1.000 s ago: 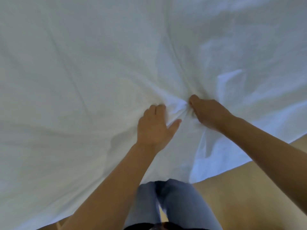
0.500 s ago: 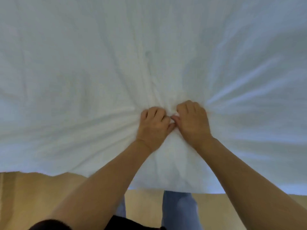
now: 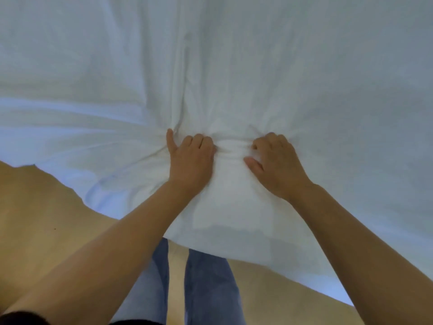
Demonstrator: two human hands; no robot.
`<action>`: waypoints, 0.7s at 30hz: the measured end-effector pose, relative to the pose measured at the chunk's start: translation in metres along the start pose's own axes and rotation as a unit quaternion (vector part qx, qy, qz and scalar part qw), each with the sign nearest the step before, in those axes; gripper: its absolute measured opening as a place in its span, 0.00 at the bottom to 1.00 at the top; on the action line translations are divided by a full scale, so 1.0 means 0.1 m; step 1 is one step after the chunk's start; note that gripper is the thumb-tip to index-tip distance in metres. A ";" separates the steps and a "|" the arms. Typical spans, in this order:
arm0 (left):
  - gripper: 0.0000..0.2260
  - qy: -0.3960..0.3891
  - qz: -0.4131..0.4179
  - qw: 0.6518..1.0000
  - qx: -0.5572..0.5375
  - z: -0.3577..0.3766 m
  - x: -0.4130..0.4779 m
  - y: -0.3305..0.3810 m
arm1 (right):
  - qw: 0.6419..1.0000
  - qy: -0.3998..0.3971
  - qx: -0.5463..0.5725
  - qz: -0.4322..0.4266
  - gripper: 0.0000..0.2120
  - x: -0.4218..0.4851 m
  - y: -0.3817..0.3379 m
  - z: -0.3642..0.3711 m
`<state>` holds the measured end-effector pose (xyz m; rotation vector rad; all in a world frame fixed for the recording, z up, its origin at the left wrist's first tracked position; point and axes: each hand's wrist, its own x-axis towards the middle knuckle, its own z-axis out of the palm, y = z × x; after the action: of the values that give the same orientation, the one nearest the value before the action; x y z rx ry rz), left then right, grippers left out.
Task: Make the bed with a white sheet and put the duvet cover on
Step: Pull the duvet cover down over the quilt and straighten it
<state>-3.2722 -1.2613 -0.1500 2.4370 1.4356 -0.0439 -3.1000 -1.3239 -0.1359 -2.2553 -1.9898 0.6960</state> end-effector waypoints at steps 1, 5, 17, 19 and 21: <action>0.06 0.004 -0.002 1.000 -0.009 0.05 -0.03 0.09 | 1.000 -0.019 0.003 -0.004 0.23 -0.08 0.06 0.00; 0.15 -0.006 0.010 0.996 -0.091 0.13 -0.32 0.63 | 0.998 -0.039 -0.028 -0.040 0.31 -0.24 0.18 0.05; 0.06 0.147 0.059 0.987 -0.027 0.37 -0.54 0.30 | 0.950 0.214 -0.109 -0.201 0.10 -0.29 0.22 0.17; 0.03 0.135 0.039 0.989 -0.049 0.34 -0.52 0.36 | 0.947 0.215 -0.109 -0.210 0.10 -0.31 0.21 0.12; 0.04 0.103 0.018 0.986 -0.130 0.23 -0.53 0.47 | 0.953 0.211 -0.093 -0.198 0.09 -0.34 0.16 0.05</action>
<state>-3.2555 -1.3340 -0.1504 2.3040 1.3797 0.3908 -3.0891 -1.3599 -0.1359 -1.7886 -2.2362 -0.0153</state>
